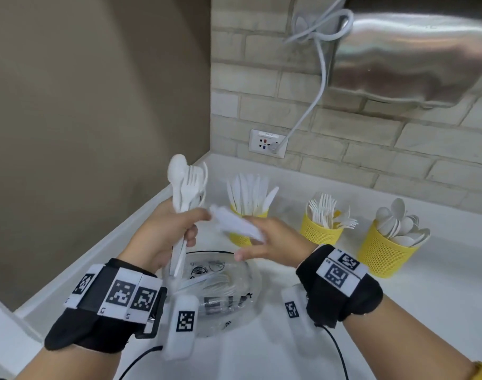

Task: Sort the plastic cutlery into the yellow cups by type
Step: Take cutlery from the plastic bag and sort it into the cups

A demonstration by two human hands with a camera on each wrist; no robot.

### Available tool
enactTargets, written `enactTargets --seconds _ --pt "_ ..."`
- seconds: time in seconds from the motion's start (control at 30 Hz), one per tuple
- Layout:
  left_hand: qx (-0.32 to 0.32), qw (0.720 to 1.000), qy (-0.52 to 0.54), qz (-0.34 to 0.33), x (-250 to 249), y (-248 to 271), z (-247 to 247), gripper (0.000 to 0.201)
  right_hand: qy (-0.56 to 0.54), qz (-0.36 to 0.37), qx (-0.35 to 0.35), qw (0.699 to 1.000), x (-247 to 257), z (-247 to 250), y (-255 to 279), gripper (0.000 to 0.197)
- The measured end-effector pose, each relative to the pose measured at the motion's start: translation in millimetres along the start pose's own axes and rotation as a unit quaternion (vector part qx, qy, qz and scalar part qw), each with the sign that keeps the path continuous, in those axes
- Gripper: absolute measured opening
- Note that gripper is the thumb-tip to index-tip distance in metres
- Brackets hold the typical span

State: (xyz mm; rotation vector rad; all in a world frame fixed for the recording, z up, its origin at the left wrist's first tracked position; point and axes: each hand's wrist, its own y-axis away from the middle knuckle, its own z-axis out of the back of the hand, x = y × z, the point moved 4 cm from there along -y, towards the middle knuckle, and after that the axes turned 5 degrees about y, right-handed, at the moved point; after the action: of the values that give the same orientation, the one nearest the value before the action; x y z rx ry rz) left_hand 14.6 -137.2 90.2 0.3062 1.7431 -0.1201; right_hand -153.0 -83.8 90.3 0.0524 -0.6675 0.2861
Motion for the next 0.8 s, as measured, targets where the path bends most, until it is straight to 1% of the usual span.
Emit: enactTargets --seconds 0.03,0.07,0.1,0.17,0.23,0.27,0.3,0.37,0.5,0.6,0.67,0.7,0.77,0.8 --pt "-0.014 1.0 0.027 -0.005 -2 -1 5 0.015 -0.056 -0.008 -0.032 0.998 -1 9 -4 0.035" --pt "-0.02 0.998 0.053 -0.009 -4 -2 9 0.012 -0.101 -0.013 -0.091 0.991 -4 20 -10 0.025" --pt "-0.019 0.997 0.076 -0.013 -5 -2 12 0.011 -0.134 -0.019 -0.168 0.976 -6 33 -18 0.017" --pt "-0.003 0.994 0.11 -0.018 -5 -2 13 0.013 -0.189 -0.023 -0.316 0.929 -10 55 -33 0.022" --pt "0.021 0.99 0.135 -0.027 -5 -1 8 0.015 -0.245 -0.002 -0.406 0.881 -8 68 -49 0.024" --pt "0.034 0.988 0.145 -0.031 -4 0 4 0.016 -0.258 0.006 -0.428 0.866 -9 70 -57 0.024" --pt "0.048 0.987 0.153 -0.034 -3 1 1 0.016 -0.265 0.008 -0.438 0.859 -11 69 -65 0.024" --pt "0.074 0.984 0.158 -0.034 1 2 -6 0.016 -0.269 -0.011 -0.425 0.864 -24 58 -82 0.024" --pt "0.095 0.981 0.166 -0.013 9 1 -13 0.014 -0.245 -0.083 -0.335 0.906 -64 21 -106 0.024" --pt "0.099 0.981 0.166 -0.008 13 -3 -15 0.013 -0.234 -0.116 -0.278 0.924 -77 6 -112 0.013" --pt "0.101 0.982 0.159 -0.008 15 -4 -16 0.012 -0.213 -0.12 -0.269 0.932 -78 5 -112 0.008" --pt "0.1 0.983 0.156 -0.007 16 -5 -17 0.012 -0.202 -0.119 -0.27 0.934 -80 5 -112 0.008" --pt "0.101 0.984 0.146 -0.004 19 -6 -19 0.017 -0.186 -0.125 -0.275 0.935 -85 4 -114 0.01" --pt "0.102 0.984 0.143 -0.001 20 -7 -19 0.022 -0.181 -0.131 -0.272 0.936 -85 4 -114 0.006"
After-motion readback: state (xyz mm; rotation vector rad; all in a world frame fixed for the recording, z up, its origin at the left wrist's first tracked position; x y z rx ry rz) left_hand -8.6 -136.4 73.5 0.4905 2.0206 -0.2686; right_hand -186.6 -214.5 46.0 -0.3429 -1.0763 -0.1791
